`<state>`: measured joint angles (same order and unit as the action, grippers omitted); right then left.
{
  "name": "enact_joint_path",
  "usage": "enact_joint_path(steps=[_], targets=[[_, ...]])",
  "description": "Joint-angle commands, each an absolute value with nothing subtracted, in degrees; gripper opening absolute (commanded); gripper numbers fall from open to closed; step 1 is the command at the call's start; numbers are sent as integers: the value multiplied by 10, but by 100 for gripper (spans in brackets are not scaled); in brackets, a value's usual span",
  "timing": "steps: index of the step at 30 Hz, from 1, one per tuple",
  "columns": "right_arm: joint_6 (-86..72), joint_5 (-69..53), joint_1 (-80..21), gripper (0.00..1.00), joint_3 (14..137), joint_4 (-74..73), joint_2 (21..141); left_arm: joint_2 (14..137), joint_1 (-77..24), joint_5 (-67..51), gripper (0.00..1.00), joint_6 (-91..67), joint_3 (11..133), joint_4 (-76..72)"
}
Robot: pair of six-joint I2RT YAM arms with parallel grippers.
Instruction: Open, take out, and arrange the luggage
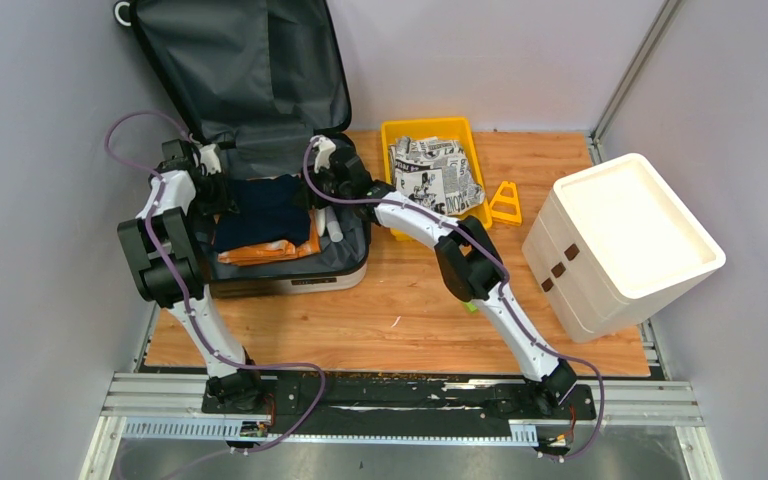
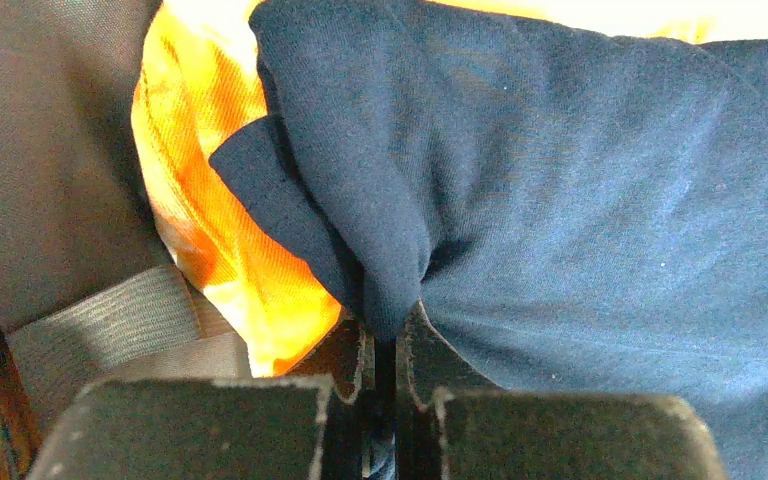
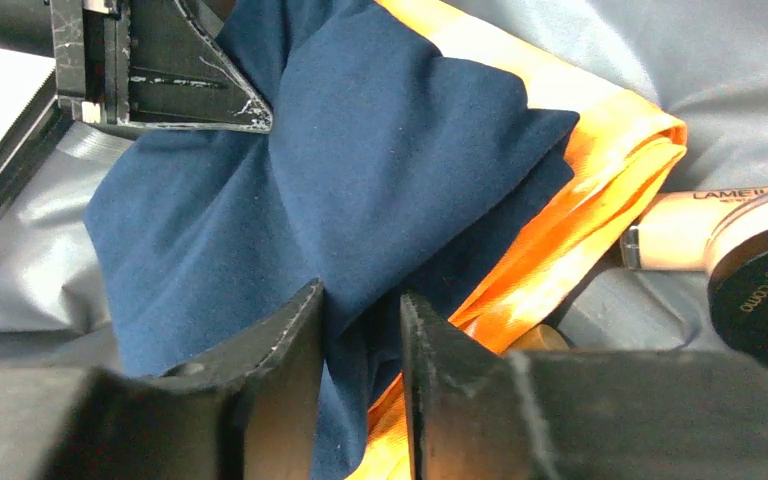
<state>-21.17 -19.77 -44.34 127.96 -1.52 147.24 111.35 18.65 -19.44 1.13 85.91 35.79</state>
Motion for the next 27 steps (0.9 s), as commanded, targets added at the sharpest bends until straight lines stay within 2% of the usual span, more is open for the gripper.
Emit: enact_joint_path(steps=[1,3,4,10,18,27], targets=[[-223,-212,-443,22,1307,-10,1480,1099,181,-237,0,-13,873,372],[-223,-211,-443,5,1305,-7,1476,1089,181,-230,0,-13,874,371],[-221,-210,-443,0,1305,-6,1474,1085,181,-228,0,-13,875,372],[-174,-190,-444,0,1285,28,1431,1044,181,-223,0,-27,864,349],[-104,-148,-445,0,1219,102,1374,970,180,-242,0,-40,782,240],[-91,-141,-445,0,1222,114,1386,979,180,-251,0,-47,786,231]])
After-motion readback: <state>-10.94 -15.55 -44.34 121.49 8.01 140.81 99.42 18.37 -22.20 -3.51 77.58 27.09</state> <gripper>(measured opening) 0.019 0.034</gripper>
